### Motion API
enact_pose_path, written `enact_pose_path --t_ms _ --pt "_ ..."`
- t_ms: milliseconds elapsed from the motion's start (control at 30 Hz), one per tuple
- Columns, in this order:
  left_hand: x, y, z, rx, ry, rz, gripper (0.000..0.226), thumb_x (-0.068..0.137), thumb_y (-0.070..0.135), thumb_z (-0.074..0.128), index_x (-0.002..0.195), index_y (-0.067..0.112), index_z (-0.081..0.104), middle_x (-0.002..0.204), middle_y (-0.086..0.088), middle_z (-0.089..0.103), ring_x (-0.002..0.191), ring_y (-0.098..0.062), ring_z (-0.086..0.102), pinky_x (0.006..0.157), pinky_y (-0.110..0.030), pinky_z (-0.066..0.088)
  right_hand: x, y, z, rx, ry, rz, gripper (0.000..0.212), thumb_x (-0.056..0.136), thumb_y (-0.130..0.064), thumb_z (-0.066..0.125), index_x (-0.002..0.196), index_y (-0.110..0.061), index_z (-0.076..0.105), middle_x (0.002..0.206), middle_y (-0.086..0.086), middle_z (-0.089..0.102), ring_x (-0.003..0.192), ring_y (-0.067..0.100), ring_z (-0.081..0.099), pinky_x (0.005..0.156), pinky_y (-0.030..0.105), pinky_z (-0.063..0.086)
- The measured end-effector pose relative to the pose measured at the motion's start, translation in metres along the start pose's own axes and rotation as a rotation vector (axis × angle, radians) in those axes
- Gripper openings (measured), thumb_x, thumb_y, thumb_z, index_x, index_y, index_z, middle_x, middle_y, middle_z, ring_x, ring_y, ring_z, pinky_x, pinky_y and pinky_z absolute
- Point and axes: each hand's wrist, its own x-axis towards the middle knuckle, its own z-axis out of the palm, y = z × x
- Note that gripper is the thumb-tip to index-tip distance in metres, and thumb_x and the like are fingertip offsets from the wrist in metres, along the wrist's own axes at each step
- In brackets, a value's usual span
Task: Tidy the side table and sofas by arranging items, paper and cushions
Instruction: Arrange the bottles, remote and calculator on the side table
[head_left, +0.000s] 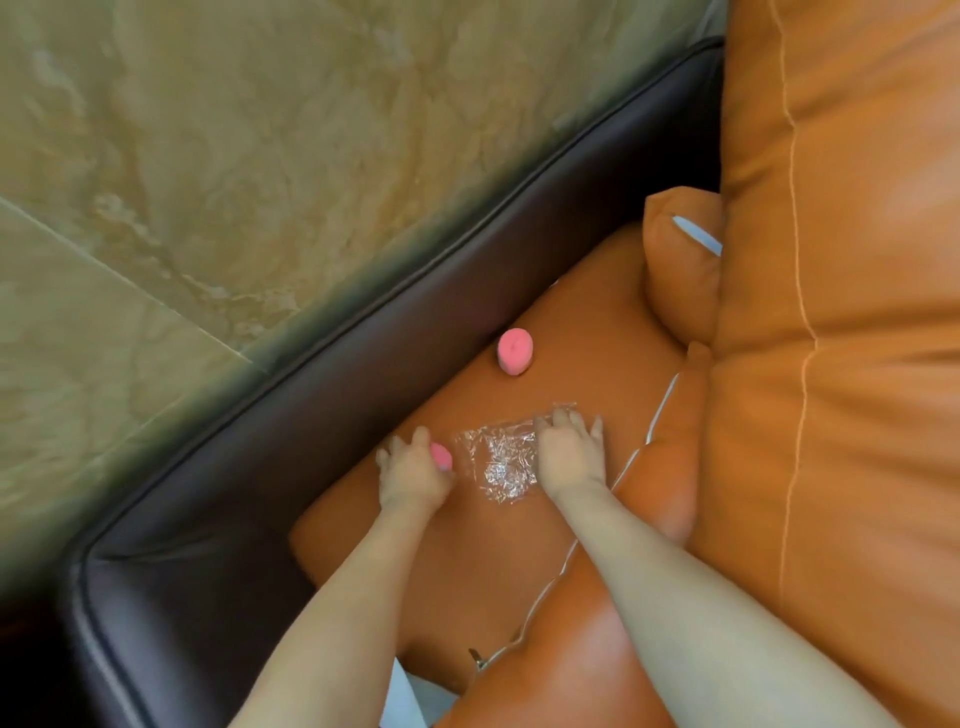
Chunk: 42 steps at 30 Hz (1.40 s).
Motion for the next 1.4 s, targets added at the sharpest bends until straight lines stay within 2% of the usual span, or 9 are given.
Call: enact_pose_path --t_ms 200,367,600,700,800,967,1100,1267,1400 --pt "-0.005 0.004 -0.003 -0.494 0.038 -0.114 0.063 0.076 0.021 0.074 0.131 0.01 0.045 0.13 -0.014 0.045 0.121 -0.03 0.044 0.1 -0.029 0.036 0.001 0.004 0.001 0.083 0.12 -0.011 0.047 0.09 -0.024 0.056 0.136 -0.019 0.046 0.136 0.005 0.042 0.13 0.024 0.034 0.114 0.043 0.014" --pt "-0.019 0.015 -0.008 -1.04 -0.046 -0.101 0.05 0.08 0.006 0.073 0.126 0.0 0.053 0.11 -0.014 0.058 0.099 -0.023 0.057 0.098 -0.039 0.047 -0.007 -0.022 -0.02 1.239 -0.124 0.078 0.042 0.093 -0.024 0.058 0.131 -0.008 0.052 0.13 0.005 0.054 0.122 0.019 0.05 0.098 0.024 0.037" --pt "-0.024 0.025 -0.008 -1.213 -0.303 -0.059 0.048 0.088 0.008 0.064 0.132 0.001 0.048 0.121 -0.016 0.06 0.103 -0.022 0.059 0.092 -0.03 0.048 -0.012 -0.017 -0.027 1.774 -0.512 0.197 0.021 0.097 -0.022 0.05 0.109 -0.008 0.058 0.099 0.011 0.066 0.088 0.02 0.066 0.074 0.026 0.057" --pt "-0.028 0.025 -0.006 -1.151 -0.306 -0.09 0.035 0.086 0.009 0.066 0.12 0.005 0.057 0.1 -0.007 0.066 0.086 -0.014 0.061 0.076 -0.02 0.049 -0.011 -0.019 -0.022 1.513 -0.415 0.234 0.023 0.099 -0.028 0.046 0.11 -0.012 0.058 0.104 0.011 0.064 0.096 0.027 0.062 0.086 0.039 0.053" --pt "-0.028 0.021 -0.004 -1.181 -0.217 -0.197 0.023 0.086 0.007 0.066 0.106 0.009 0.055 0.093 -0.004 0.063 0.081 -0.012 0.059 0.077 -0.022 0.049 -0.001 -0.008 -0.013 0.541 -0.014 -0.002 0.039 0.093 -0.029 0.055 0.129 -0.015 0.052 0.134 0.006 0.051 0.128 0.026 0.041 0.106 0.038 0.033" --pt "-0.037 0.002 -0.007 -1.172 -0.186 -0.284 0.026 0.085 0.006 0.067 0.108 0.007 0.054 0.097 -0.008 0.063 0.092 -0.019 0.062 0.089 -0.026 0.048 -0.008 -0.007 0.003 -0.082 -0.106 -0.149 0.076 0.086 -0.006 0.054 0.15 -0.018 0.014 0.149 0.005 0.029 0.143 0.025 0.01 0.113 0.054 -0.002" --pt "-0.05 -0.008 -0.016 -1.114 -0.201 -0.274 0.018 0.085 0.008 0.068 0.098 0.01 0.056 0.092 -0.005 0.062 0.095 -0.02 0.06 0.093 -0.029 0.045 -0.023 -0.01 0.004 -0.172 -0.104 -0.121 0.041 0.083 0.001 0.048 0.12 -0.016 0.059 0.124 0.003 0.053 0.13 0.025 0.029 0.112 0.051 0.01" --pt "-0.066 -0.015 -0.035 -1.072 -0.196 -0.26 0.028 0.081 0.013 0.072 0.105 0.009 0.06 0.106 -0.012 0.067 0.104 -0.024 0.063 0.102 -0.037 0.045 -0.026 -0.011 -0.014 -0.024 -0.047 -0.084 0.034 0.087 -0.003 0.044 0.111 -0.018 0.063 0.127 0.0 0.052 0.13 0.021 0.032 0.105 0.039 0.024" --pt "-0.089 -0.016 -0.061 -1.134 -0.223 -0.224 0.036 0.082 0.011 0.071 0.116 0.008 0.058 0.111 -0.012 0.065 0.105 -0.023 0.062 0.099 -0.036 0.047 -0.036 -0.026 -0.051 0.537 -0.048 0.106 0.019 0.087 -0.01 0.052 0.087 -0.022 0.067 0.11 0.002 0.064 0.116 0.024 0.05 0.096 0.035 0.04"
